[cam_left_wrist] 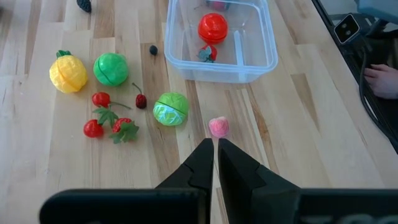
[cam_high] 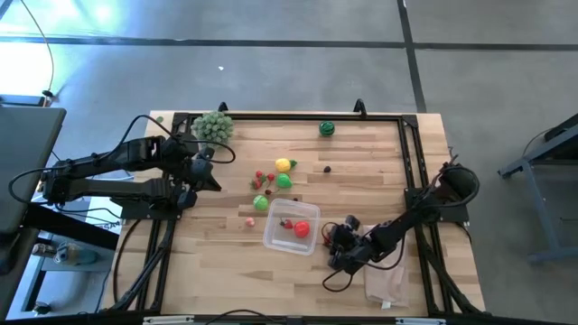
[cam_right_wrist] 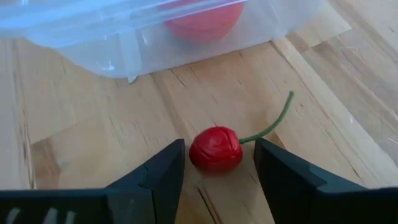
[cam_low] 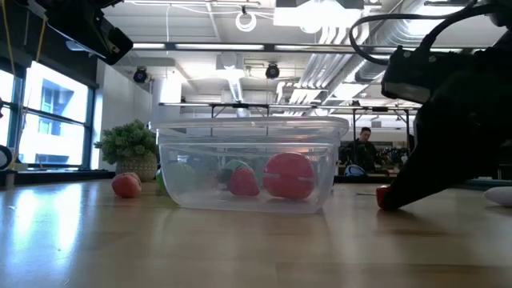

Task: Pick and placing Produce into tupperware
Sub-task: Put the red cherry into the transparent bin

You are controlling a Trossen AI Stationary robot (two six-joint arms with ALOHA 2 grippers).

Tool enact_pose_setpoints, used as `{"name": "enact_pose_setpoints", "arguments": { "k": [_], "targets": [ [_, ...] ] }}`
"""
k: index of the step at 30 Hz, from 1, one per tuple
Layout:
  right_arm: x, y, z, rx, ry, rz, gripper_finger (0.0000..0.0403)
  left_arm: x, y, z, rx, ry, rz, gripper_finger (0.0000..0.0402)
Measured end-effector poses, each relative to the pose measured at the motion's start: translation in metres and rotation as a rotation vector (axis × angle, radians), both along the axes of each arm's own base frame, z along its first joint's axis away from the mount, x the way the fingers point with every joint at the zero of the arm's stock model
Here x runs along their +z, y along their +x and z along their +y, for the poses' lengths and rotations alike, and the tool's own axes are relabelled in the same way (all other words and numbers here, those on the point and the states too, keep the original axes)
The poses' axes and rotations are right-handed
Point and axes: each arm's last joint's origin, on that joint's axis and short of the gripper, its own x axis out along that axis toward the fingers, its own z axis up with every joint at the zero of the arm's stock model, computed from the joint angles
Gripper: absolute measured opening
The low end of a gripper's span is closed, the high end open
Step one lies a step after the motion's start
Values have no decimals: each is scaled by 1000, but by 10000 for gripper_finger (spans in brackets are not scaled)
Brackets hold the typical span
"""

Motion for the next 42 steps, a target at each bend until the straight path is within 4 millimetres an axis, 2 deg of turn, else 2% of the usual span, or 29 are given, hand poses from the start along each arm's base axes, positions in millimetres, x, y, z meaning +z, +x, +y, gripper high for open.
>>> {"name": "enact_pose_setpoints", "arguments": {
  "k": [12, 24, 42],
  "targets": [
    [0, 2, -2, 4, 8, 10, 184, 0, 0, 0, 0, 0, 0, 14],
    [-1, 0, -4, 0, -16, 35, 134, 0, 0, 0, 0, 0, 0, 14],
    [-1, -1, -5, 7, -45, 42, 96, 0, 0, 0, 0, 0, 0, 14]
  ]
}}
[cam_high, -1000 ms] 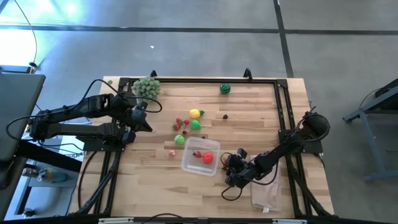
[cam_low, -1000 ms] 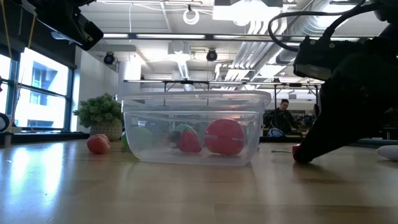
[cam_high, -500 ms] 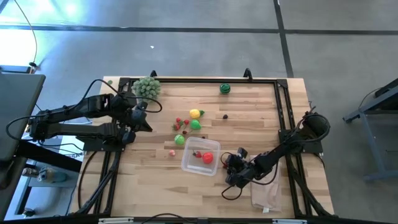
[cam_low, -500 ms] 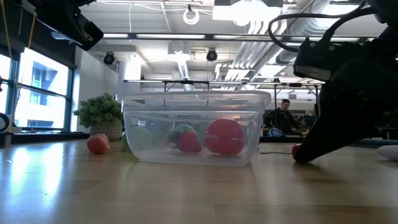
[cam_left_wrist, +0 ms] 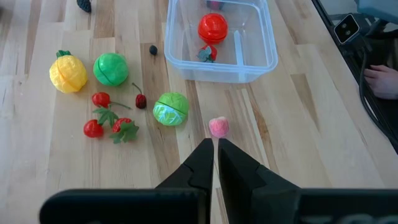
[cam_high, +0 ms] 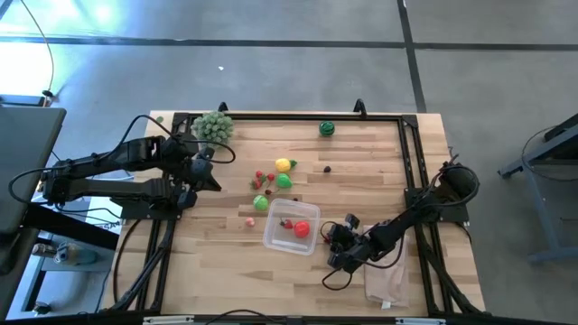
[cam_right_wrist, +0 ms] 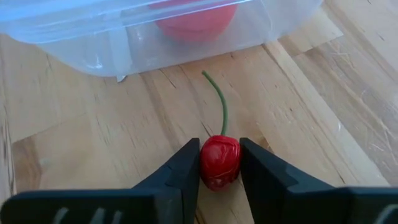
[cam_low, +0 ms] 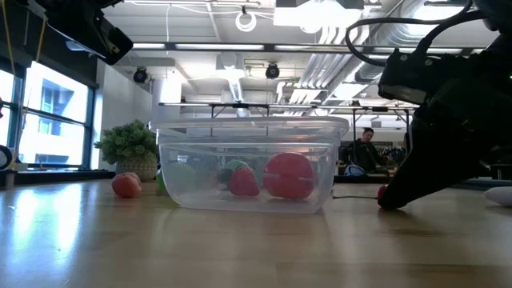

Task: Pick and placing Produce into tupperware
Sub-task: Put the red cherry into the transparent bin

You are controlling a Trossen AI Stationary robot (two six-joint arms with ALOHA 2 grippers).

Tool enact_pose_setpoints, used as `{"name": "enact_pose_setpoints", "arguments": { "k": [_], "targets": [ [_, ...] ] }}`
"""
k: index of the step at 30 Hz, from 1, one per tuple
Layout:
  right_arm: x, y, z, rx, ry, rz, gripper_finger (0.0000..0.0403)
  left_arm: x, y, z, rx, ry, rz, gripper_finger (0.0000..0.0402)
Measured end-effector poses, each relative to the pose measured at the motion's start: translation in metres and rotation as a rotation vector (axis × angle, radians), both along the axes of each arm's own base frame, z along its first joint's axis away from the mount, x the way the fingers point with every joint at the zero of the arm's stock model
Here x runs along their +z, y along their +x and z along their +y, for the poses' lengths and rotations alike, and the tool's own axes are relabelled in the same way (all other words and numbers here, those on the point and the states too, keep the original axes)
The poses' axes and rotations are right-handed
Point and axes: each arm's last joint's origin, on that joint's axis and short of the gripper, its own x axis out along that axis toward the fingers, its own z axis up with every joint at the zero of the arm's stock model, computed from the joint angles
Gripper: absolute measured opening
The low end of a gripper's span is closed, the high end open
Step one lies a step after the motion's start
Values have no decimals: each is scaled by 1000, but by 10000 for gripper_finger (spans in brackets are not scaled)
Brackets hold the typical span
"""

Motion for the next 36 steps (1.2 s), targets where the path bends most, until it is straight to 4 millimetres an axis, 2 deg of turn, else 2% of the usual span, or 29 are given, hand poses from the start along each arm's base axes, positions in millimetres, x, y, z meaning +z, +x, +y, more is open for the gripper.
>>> {"name": "enact_pose_setpoints", "arguments": {
  "k": [9, 17, 23, 27, 36],
  "targets": [
    [0, 0, 0, 6, -9, 5, 95, 0, 0, 0, 0, 0, 0, 14],
    [0, 0, 0, 14, -17, 9, 72, 0, 0, 0, 0, 0, 0, 14],
    [3, -1, -1, 22, -16, 6, 69, 0, 0, 0, 0, 0, 0, 14],
    [15, -5, -2, 60, -23, 3, 69, 0, 0, 0, 0, 0, 0, 14],
    [71, -22, -5, 70, -10, -123, 69, 0, 0, 0, 0, 0, 0, 14]
  ]
}}
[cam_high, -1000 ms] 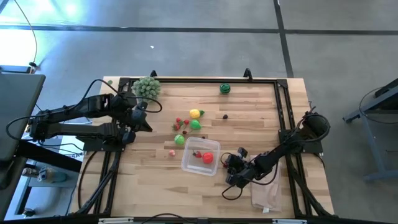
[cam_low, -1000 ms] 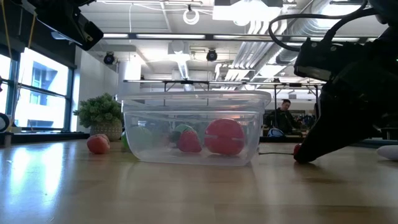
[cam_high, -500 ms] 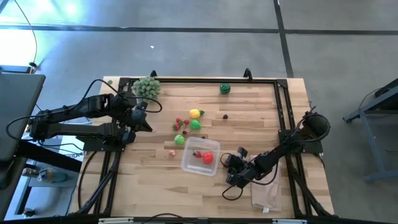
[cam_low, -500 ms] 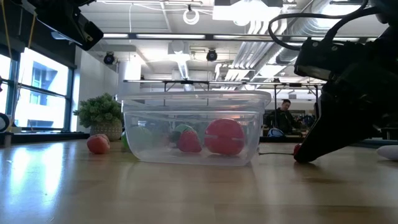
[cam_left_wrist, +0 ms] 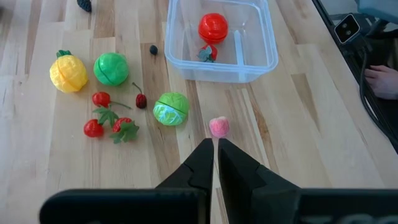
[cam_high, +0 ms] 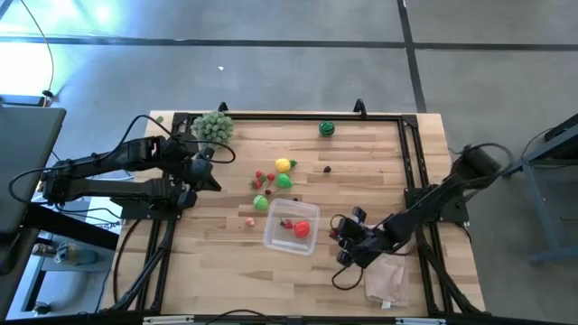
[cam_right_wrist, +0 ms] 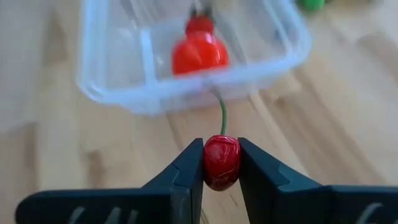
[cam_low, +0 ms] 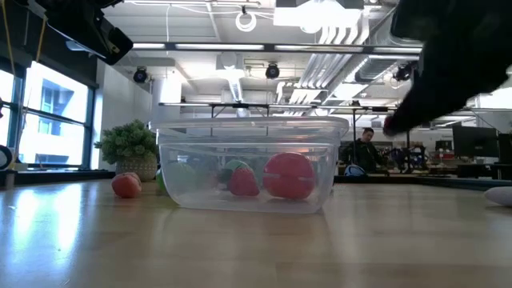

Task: Pick and placing Produce into tupperware
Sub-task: Put the red cherry into the transparent bin

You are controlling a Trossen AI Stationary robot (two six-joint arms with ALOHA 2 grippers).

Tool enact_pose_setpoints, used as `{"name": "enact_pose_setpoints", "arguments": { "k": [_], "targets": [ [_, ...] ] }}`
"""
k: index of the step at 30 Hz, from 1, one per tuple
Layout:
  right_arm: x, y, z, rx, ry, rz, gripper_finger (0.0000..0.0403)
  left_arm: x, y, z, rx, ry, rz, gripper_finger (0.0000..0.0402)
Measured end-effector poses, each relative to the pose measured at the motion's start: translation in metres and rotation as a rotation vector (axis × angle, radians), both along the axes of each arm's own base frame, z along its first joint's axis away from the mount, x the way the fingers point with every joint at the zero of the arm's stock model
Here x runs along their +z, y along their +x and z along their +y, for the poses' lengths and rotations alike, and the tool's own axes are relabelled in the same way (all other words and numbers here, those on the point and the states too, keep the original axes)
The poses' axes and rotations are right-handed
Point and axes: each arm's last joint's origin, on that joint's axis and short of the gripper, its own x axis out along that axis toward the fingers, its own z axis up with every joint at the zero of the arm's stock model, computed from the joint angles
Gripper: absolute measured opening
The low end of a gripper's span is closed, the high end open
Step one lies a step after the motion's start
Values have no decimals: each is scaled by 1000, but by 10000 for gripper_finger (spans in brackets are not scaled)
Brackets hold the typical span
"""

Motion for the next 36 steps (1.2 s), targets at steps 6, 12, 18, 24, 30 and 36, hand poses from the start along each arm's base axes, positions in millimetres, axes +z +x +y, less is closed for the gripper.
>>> {"name": "enact_pose_setpoints", "arguments": {
  "k": [6, 12, 18, 24, 30, 36],
  "targets": [
    [43, -6, -5, 62, -105, -191, 68, 0, 0, 0, 0, 0, 0, 14],
    [72, 9, -24, 161, -142, -320, 68, 0, 0, 0, 0, 0, 0, 14],
    [65, 34, -59, 187, -120, -279, 68, 0, 0, 0, 0, 0, -1, 14],
    [49, 69, -82, 248, -68, -199, 68, 0, 0, 0, 0, 0, 0, 14],
    [36, 109, -77, 298, -86, -15, 68, 0, 0, 0, 0, 0, 0, 14],
    [30, 138, -72, 318, -109, 123, 68, 0, 0, 0, 0, 0, 0, 14]
  ]
}}
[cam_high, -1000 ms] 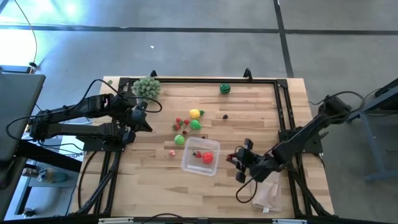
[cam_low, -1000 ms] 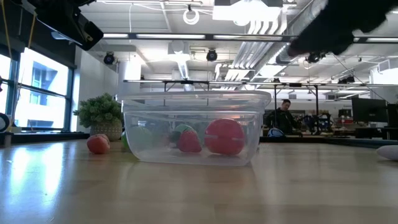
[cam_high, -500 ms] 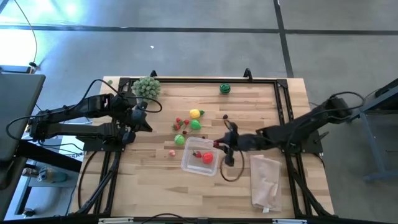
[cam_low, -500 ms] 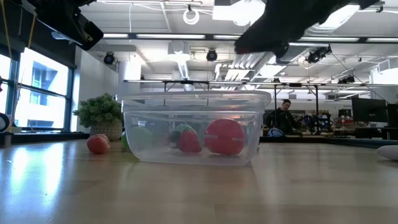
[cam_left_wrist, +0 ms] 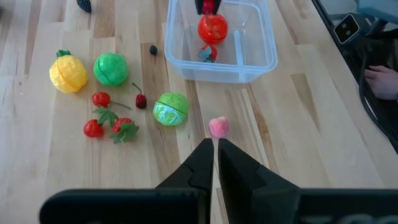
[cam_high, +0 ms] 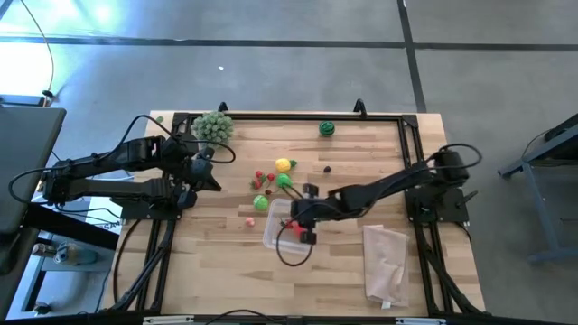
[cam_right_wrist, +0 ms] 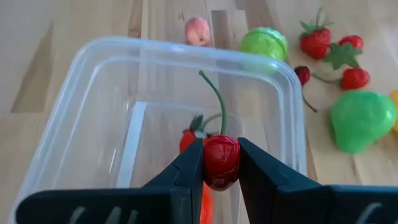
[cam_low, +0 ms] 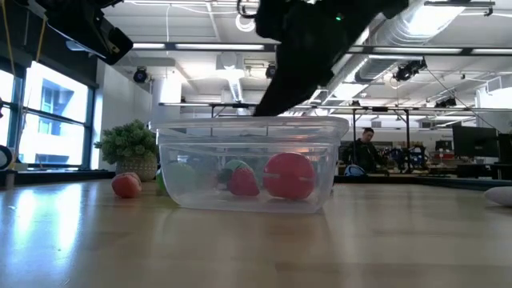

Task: Pick and placing Produce into tupperware
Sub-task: Put the red cherry into the transparent bin

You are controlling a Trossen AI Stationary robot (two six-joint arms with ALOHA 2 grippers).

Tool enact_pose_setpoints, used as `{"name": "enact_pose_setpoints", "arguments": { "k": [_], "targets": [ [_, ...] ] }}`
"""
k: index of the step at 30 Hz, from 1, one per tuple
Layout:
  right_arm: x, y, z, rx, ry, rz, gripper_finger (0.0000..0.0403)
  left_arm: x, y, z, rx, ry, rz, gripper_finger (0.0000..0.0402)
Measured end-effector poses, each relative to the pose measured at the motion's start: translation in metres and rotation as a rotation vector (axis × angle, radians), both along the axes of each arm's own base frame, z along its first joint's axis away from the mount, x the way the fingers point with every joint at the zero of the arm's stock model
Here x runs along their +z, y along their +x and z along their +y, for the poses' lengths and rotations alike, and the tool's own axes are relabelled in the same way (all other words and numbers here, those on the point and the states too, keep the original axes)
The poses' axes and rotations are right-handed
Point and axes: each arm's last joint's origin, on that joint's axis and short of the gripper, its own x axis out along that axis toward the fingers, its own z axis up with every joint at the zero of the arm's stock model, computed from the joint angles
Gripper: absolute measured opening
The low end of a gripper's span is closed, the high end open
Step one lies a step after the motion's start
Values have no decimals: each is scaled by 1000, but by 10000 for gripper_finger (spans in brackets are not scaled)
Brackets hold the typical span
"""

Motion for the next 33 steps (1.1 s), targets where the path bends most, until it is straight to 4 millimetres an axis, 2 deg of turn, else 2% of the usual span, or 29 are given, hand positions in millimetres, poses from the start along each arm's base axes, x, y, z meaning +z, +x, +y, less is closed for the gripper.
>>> {"name": "enact_pose_setpoints", "arguments": {
  "k": [7, 11, 23, 33],
  "targets": [
    [-16, 25, -5, -4, -36, 143, 68, 0, 0, 0, -1, 0, 0, 14],
    [-29, 31, -10, -12, -46, 199, 68, 0, 0, 0, 0, 0, 0, 14],
    [-32, 32, -12, -7, -1, 224, 70, 0, 0, 0, 0, 0, 0, 14],
    [-32, 33, -12, -5, -10, 218, 108, 0, 0, 0, 0, 0, 0, 14]
  ]
}}
